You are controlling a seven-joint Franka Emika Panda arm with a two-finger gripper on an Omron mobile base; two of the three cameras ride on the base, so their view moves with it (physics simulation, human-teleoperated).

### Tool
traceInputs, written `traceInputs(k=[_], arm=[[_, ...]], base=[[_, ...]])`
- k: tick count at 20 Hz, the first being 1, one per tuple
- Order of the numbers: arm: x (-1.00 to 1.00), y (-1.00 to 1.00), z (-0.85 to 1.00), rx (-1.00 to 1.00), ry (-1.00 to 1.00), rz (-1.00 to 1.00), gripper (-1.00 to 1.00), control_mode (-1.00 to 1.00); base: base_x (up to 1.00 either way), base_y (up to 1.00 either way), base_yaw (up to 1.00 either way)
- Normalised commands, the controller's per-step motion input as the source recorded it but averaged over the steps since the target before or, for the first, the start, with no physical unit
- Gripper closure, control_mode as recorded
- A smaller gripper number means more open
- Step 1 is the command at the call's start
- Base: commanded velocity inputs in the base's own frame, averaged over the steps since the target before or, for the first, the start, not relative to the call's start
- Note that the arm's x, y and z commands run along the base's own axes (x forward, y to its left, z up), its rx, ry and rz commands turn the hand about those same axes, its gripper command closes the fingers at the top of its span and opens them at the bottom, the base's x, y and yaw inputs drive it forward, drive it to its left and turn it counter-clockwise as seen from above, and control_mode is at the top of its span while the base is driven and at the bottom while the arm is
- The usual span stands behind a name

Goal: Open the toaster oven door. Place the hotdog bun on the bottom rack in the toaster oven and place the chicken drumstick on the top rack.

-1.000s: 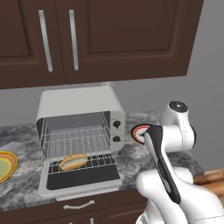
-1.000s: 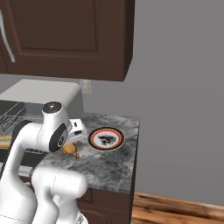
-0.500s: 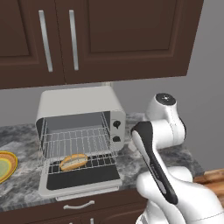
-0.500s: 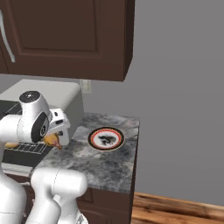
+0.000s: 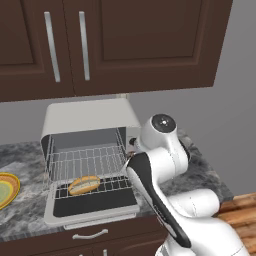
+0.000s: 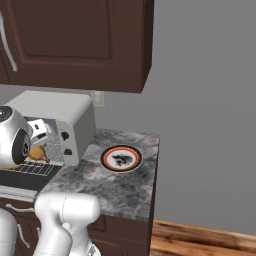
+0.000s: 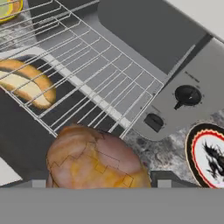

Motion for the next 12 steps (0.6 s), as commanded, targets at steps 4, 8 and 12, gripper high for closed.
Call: traceInputs(k=[4,8,12], arm=[[0.10,0.63,-0.01,0.00,-0.09,0.14,1.00,-1.00],[0.06,0.50,-0.01,0.00,-0.01,0.30,1.00,-1.00],[0.14,0.40,0.00,0.00,0.00,0.34,1.00,-1.00]], base=[[0.00,0.00,0.00],[0.00,0.00,0.00],[0.00,0.00,0.00]])
